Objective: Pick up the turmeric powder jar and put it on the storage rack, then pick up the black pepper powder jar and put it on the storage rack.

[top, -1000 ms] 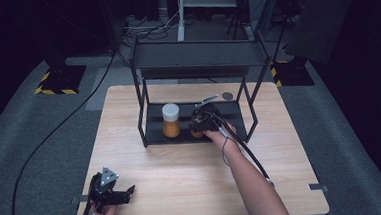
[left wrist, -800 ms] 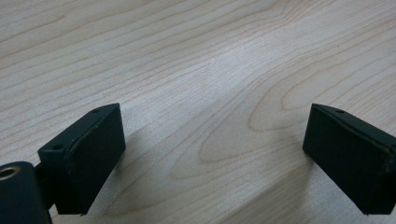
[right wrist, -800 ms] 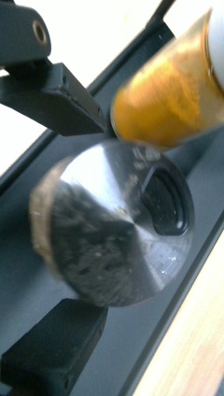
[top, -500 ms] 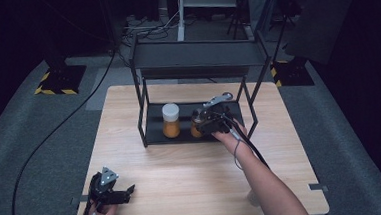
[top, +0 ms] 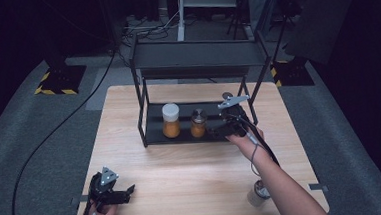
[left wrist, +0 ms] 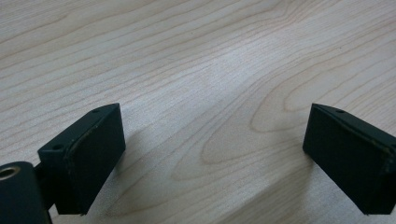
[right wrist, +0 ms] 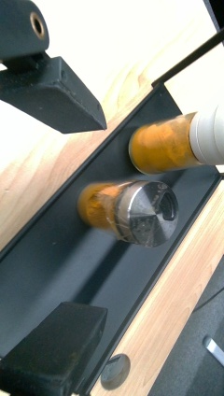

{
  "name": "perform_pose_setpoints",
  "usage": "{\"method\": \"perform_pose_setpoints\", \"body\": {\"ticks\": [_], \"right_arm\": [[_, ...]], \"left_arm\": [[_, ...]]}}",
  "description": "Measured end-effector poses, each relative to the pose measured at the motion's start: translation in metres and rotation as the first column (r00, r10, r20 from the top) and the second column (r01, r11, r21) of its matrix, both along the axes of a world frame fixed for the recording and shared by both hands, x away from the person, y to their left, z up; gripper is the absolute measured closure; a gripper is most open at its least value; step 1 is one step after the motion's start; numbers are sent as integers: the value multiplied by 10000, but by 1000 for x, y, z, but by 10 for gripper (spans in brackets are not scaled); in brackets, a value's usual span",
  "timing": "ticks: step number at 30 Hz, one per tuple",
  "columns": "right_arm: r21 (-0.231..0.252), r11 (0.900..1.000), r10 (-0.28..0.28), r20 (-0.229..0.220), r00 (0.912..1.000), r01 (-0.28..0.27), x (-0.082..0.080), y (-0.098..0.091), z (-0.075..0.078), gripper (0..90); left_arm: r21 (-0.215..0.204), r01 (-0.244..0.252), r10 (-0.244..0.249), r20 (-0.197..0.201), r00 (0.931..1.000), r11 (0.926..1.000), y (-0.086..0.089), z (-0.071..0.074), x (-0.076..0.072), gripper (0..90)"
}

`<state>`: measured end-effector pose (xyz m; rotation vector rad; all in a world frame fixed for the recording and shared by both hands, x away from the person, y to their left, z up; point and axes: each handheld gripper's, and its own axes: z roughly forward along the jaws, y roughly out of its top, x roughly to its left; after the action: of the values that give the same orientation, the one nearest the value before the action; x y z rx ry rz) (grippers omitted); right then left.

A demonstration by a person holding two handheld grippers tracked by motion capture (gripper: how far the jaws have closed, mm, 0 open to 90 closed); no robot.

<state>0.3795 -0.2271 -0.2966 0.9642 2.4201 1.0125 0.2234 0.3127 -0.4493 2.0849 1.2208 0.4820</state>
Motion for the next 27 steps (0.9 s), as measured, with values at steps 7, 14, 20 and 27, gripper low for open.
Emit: {"method": "perform_pose_setpoints", "body": {"ticks": [7, 14, 20, 27], "right_arm": [[251, 9996, 138, 242, 9996, -144, -25, -22, 9, 91], [366, 9992, 168, 416, 9990, -183, -48, -44, 13, 91], [557, 9983, 142, 422, 9990, -165, -69, -64, 7, 91], [626, 9980, 72, 331, 9994, -93, -95, -82, 1, 91]], "left_arm": [[2, 0, 0, -1, 10000, 10000, 0, 0, 0, 58], [3, 6, -6, 8, 10000, 10000, 0, 0, 0, 58], [6, 6, -6, 7, 10000, 10000, 0, 0, 0, 58], [12, -20, 20, -1, 10000, 10000, 0, 0, 0, 58]]}}
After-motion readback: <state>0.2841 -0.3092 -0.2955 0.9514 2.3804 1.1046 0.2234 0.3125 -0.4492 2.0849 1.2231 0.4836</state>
